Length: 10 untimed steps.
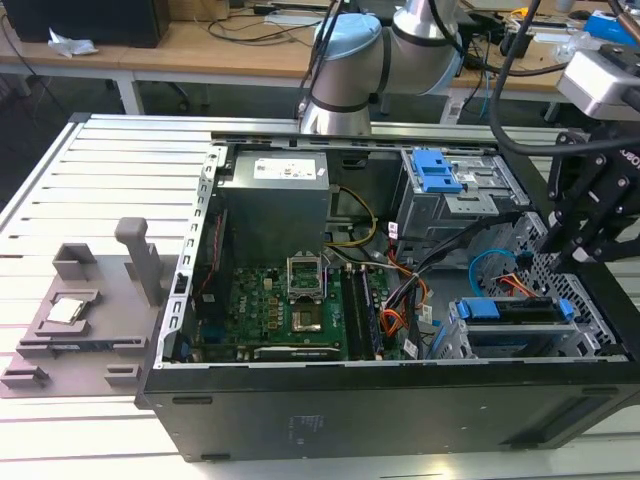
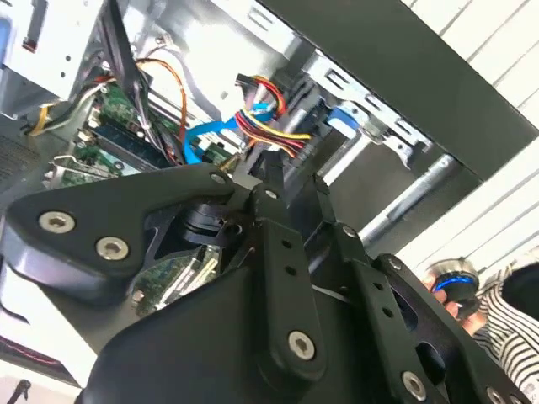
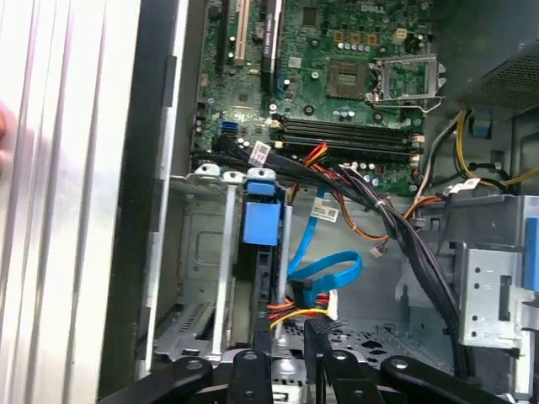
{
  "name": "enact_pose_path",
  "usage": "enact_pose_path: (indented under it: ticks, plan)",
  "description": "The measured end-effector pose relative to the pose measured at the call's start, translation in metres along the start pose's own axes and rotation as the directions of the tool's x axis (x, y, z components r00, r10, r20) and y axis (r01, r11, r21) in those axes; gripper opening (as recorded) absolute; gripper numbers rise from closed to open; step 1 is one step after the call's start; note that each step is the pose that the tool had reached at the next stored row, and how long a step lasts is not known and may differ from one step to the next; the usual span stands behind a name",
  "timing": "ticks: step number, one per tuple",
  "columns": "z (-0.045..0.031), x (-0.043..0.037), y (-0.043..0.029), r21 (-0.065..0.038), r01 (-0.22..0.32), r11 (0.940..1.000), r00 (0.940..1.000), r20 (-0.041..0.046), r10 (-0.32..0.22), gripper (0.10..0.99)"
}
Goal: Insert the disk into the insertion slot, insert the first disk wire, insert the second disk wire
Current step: 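Insert the second disk wire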
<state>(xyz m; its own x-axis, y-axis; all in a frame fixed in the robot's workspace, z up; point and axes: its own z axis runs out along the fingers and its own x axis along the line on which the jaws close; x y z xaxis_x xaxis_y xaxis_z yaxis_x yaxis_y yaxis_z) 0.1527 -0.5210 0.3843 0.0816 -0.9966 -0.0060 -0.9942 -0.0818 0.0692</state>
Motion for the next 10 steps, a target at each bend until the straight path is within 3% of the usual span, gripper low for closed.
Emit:
enact_pose_path:
  ticks: [2,3,7,10]
  plan:
    - [0.0010,-0.0048,0.0036,0.000,0.001,1.0000,1.0000,0.0006,-0.001,0.302]
    - [0.0021,-0.0069,0.0092,0.000,0.002,1.0000,1.0000,0.0004,-0.002,0.302]
    - [0.0055,-0.0081,0.0217,0.001,0.012,0.9999,0.9999,0.0000,-0.012,0.302]
    - [0.0093,-0.0085,0.0265,0.000,0.028,0.9996,0.9996,-0.0022,-0.028,0.302]
